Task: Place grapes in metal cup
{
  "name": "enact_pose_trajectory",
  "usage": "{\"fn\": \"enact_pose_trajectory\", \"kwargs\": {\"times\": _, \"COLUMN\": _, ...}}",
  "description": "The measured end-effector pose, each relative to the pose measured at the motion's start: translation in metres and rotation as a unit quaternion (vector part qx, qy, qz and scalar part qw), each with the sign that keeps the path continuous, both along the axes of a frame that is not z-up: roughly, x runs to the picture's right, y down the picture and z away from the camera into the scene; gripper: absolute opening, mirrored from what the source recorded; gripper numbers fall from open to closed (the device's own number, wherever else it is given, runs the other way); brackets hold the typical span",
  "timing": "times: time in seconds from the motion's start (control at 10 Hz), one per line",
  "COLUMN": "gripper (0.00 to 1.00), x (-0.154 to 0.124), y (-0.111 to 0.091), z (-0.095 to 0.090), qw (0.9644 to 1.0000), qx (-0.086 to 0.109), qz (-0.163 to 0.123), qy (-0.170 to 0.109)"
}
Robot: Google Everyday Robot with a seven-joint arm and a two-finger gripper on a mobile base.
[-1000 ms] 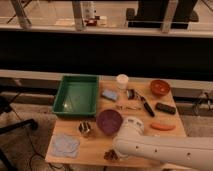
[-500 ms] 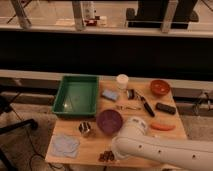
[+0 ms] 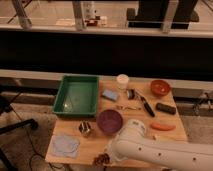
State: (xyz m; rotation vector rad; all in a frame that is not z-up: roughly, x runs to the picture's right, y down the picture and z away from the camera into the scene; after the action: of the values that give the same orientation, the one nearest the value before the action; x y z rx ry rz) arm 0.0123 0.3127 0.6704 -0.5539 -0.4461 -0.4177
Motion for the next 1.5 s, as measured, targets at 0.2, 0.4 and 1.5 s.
{"fn": "enact_pose_trajectory", "kwargs": {"times": 0.2, "gripper": 0.00, "x": -0.009, "y": 0.001, "z": -0.001, "qw": 0.9999, "qx": 0.008, "qz": -0.014, "qy": -0.006}}
{"fn": "enact_pose_trajectory", "kwargs": {"times": 0.4, "gripper": 0.00, "x": -0.030, "y": -0.002, "z": 0.002, "qw": 0.9991, "qx": 0.021, "qz": -0.034, "qy": -0.013}}
{"fn": "enact_pose_trajectory", "kwargs": {"times": 1.5, "gripper": 0.00, "x": -0.102, "y": -0.045, "z": 0.021, "qw": 0.9890, "qx": 0.078, "qz": -0.122, "qy": -0.029}}
